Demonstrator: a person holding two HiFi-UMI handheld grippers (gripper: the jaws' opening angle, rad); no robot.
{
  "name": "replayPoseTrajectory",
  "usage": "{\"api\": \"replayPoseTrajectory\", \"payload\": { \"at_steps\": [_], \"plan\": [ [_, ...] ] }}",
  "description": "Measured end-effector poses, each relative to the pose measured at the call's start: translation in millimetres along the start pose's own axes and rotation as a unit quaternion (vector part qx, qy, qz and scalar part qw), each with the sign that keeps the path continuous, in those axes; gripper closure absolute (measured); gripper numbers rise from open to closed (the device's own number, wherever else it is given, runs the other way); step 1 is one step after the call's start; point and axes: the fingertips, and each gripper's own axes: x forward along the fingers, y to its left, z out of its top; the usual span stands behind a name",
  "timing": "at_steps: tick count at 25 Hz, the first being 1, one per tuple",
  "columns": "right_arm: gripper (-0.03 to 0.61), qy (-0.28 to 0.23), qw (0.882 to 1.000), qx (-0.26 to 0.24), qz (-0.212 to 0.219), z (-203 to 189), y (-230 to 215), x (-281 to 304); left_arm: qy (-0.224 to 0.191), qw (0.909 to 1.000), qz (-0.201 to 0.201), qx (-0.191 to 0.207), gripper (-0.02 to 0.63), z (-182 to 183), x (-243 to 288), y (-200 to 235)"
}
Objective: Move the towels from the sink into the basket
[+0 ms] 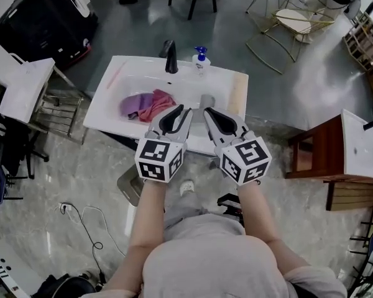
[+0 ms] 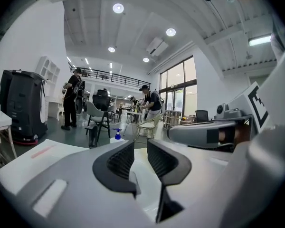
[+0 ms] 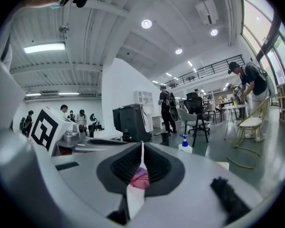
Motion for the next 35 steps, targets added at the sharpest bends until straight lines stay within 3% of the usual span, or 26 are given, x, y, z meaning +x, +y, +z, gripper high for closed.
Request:
{"api": "replayPoseTrajectory", "payload": {
  "at_steps": [7,12,25,35],
  "plan": [
    [0.560,0.010,0.999,0.004,-0.038,-2.7,-20.4,27.3,0.029,0.9985,-0.045,-0.006,0.466,-14.7,31.4,18.4],
    [0.560,0.020,0.998,-0.006,-0.054,-7.0,-31.4,32.7,0.048,0.9969,-0.062,-0.006,0.462,-26.3,44.6,22.4],
    [0.560,0.039,0.998,0.011,-0.050,-14.9,-61.9,37.5,0.110,0.9910,-0.076,0.009,0.449,-59.9,71.9,25.7],
    [0.560,0.061,0.997,0.013,-0.048,-33.8,-73.8,40.2,0.186,0.9752,-0.117,0.029,0.431,-110.6,102.0,17.0]
  ]
}}
